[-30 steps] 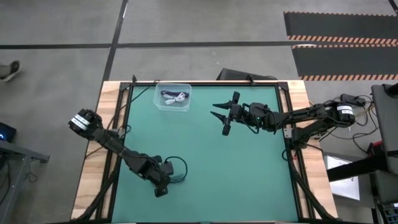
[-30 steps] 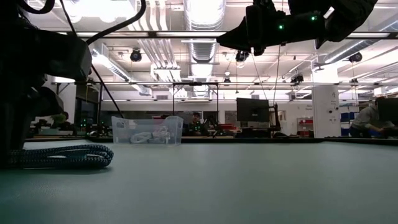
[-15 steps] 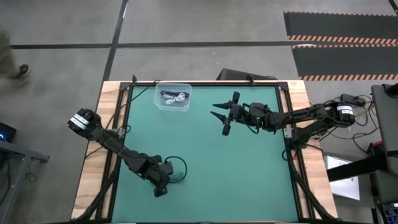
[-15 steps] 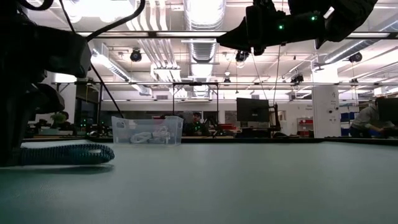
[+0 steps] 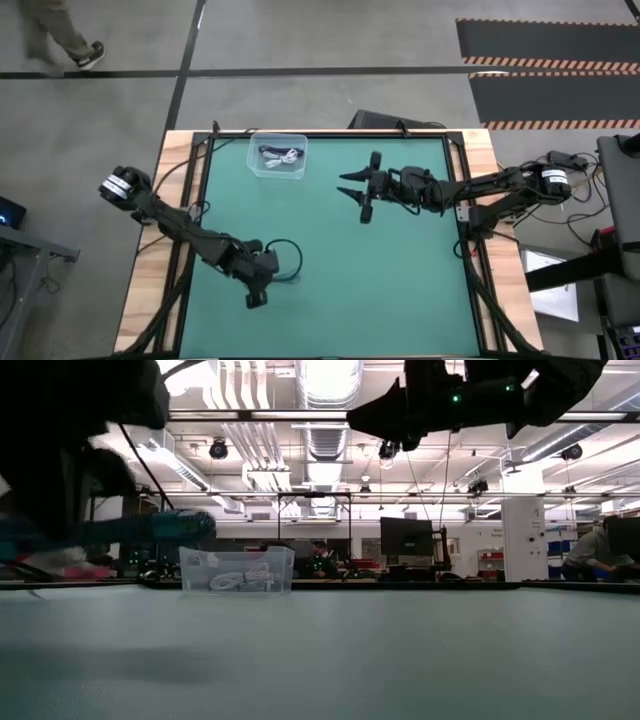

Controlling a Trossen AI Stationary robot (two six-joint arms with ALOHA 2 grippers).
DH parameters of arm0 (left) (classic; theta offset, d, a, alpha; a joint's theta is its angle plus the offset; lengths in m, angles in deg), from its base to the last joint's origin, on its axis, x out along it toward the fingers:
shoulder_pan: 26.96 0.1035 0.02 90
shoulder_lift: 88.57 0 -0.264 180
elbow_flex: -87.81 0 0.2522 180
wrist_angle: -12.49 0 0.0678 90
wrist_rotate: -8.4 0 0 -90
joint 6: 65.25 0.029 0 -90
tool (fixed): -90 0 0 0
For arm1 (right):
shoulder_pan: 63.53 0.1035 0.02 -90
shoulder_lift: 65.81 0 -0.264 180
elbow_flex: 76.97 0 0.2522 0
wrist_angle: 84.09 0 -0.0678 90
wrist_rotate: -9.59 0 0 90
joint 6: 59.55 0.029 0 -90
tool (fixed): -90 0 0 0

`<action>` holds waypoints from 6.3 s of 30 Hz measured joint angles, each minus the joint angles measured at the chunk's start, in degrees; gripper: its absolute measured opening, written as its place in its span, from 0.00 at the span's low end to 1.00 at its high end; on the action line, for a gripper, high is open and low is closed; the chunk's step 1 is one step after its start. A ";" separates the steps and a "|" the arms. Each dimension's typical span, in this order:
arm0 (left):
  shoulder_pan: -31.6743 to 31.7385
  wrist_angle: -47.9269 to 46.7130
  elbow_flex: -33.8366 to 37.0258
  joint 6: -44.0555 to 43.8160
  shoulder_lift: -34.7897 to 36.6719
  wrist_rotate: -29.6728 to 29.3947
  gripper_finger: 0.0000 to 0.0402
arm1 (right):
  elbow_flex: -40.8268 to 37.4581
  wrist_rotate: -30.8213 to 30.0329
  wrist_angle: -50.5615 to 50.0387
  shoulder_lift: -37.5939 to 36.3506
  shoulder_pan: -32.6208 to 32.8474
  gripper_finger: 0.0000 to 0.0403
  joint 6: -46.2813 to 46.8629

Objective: Pick and place USB-C Cables
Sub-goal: Put the blue charger cable into the transparent bin, then return to Home Position

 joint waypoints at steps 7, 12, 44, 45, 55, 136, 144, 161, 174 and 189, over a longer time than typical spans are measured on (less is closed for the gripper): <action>5.16 -12.39 -6.01 10.76 1.73 -0.20 0.01 | -0.11 3.75 0.10 0.00 2.83 0.36 -0.70; 10.25 -19.18 -8.73 19.83 2.25 -0.22 0.01 | -0.13 3.75 0.71 0.00 5.12 0.36 -2.78; 47.60 -20.87 -18.12 75.50 2.31 -12.88 0.01 | -10.30 3.25 0.18 -17.49 9.12 0.36 -5.65; 48.82 -19.50 -17.84 76.97 2.31 -12.87 0.01 | -10.35 3.27 0.17 -17.60 9.12 0.36 -5.65; 60.11 -9.71 -16.13 85.82 1.44 -11.02 0.01 | -10.38 3.27 0.17 -17.64 9.12 0.36 -5.68; 41.83 10.75 0.15 61.64 12.27 4.17 0.14 | -19.20 3.27 -0.18 -24.99 2.71 0.36 -8.93; 36.92 22.02 15.43 57.32 27.12 4.01 0.14 | -24.25 3.29 -0.16 -33.81 0.71 0.36 -8.21; 37.09 28.60 29.50 53.40 53.62 3.45 0.14 | -25.53 3.16 -11.05 -47.58 -1.59 0.36 -10.01; 37.09 30.54 35.98 52.79 61.81 3.48 0.14 | -25.59 3.09 -22.33 -58.00 -1.59 0.36 -10.16; 37.09 33.04 41.51 52.63 70.49 3.52 0.14 | -27.69 1.70 -31.29 -69.69 -1.56 0.36 -9.76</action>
